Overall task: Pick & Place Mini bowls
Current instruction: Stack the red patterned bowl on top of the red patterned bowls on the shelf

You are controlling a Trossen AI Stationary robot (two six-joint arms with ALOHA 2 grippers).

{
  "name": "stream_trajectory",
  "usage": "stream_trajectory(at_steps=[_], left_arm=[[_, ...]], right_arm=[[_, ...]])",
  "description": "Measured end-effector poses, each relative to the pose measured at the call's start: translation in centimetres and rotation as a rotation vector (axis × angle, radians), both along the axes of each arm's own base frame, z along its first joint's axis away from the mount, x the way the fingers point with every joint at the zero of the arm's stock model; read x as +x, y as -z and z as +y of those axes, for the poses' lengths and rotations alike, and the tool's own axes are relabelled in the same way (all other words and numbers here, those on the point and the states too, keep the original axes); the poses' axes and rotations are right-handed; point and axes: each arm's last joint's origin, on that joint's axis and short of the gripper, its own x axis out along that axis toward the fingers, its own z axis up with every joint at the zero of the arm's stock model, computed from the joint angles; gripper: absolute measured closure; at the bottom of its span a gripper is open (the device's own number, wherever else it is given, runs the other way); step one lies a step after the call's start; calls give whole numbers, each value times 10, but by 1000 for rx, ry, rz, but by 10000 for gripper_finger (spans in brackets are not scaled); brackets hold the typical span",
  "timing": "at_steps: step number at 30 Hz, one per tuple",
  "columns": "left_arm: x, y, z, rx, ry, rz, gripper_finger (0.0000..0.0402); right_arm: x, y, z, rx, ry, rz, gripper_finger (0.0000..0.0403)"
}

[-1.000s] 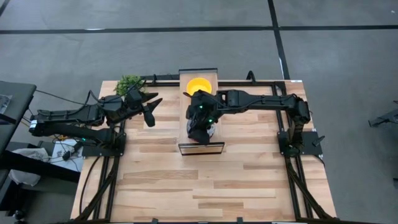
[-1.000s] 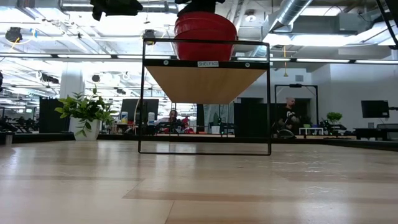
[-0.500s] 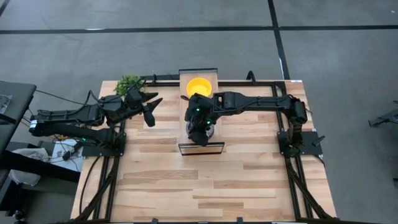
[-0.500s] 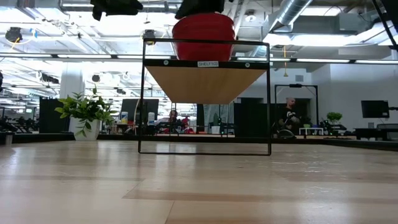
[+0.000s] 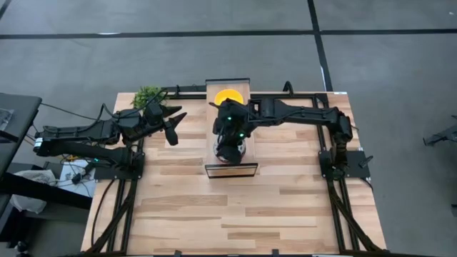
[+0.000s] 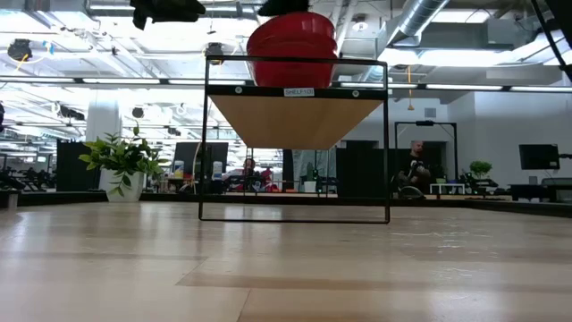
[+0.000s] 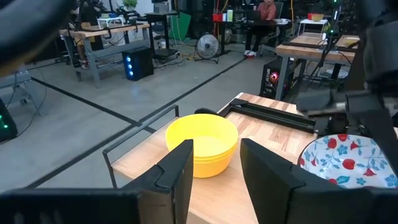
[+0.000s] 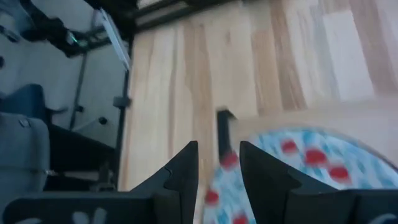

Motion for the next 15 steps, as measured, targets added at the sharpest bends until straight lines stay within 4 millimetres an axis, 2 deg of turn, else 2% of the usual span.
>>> stream_trajectory(at_steps=[5,8,15], left_arm=[[0,0,0,0,0,0,270],[0,0,0,0,0,1,270],[0,0,0,10,1,7,270]], right_arm=[[-15,5,-4,-87,-1,130,296],[-21,7,2,-101,-22,171,296],[-44,-17,18,-185,-3,108,296]])
